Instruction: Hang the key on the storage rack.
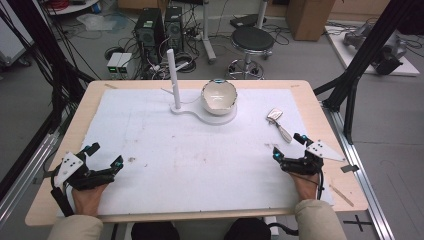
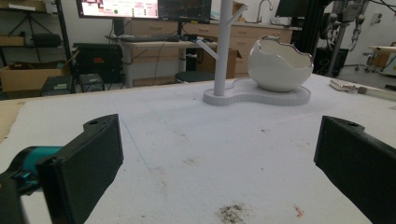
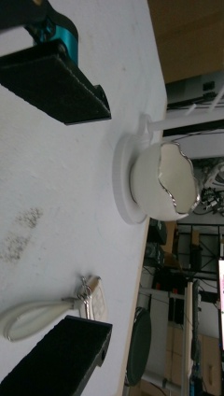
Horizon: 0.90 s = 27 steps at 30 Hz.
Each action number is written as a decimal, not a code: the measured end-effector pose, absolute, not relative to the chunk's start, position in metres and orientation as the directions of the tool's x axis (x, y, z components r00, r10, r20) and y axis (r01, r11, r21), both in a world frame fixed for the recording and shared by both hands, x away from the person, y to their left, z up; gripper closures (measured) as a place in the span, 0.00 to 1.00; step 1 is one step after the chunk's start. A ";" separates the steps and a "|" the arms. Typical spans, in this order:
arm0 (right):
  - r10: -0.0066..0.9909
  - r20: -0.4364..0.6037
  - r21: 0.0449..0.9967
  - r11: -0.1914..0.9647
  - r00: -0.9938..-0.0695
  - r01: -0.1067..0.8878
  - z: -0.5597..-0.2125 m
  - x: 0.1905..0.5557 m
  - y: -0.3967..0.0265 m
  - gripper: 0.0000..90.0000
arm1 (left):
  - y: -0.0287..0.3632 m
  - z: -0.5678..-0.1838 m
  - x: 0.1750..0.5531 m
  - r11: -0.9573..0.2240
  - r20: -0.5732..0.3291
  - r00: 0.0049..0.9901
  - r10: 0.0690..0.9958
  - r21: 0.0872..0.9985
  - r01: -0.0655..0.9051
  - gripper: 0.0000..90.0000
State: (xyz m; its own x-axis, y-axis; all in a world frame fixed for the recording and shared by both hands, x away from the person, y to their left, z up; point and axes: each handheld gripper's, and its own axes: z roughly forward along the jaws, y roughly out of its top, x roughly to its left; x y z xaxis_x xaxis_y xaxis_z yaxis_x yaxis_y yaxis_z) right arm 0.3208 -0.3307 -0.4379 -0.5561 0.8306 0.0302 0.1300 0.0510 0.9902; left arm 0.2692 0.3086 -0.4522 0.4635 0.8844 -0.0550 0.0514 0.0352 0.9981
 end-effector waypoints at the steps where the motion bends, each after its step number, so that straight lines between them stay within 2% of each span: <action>1: 0.833 0.039 0.989 0.046 -0.552 0.140 -0.432 0.321 -0.333 0.00 | 0.309 -0.452 0.269 0.034 -0.053 0.465 0.884 0.998 0.051 0.02; 7: 0.838 0.004 0.980 0.105 -0.545 0.169 -0.391 0.334 -0.344 0.00 | 0.309 -0.452 0.269 0.040 -0.060 0.464 0.884 0.998 0.053 0.02; 11: 0.844 -0.015 0.971 0.141 -0.536 0.193 -0.377 0.343 -0.346 0.00 | 0.309 -0.452 0.269 0.040 -0.059 0.464 0.884 0.998 0.052 0.02; 14: 0.847 -0.029 0.955 0.180 -0.531 0.237 -0.367 0.355 -0.346 0.00 | 0.309 -0.452 0.269 0.037 -0.057 0.464 0.884 0.998 0.052 0.02; 16: 0.849 -0.044 0.921 0.239 -0.526 0.307 -0.358 0.372 -0.346 0.00 | 0.309 -0.452 0.269 0.037 -0.057 0.464 0.884 0.998 0.052 0.02; 27: 0.874 -0.019 0.826 0.287 -0.486 0.485 -0.346 0.415 -0.356 0.00 | 0.309 -0.452 0.269 0.040 -0.059 0.462 0.885 0.998 0.052 0.02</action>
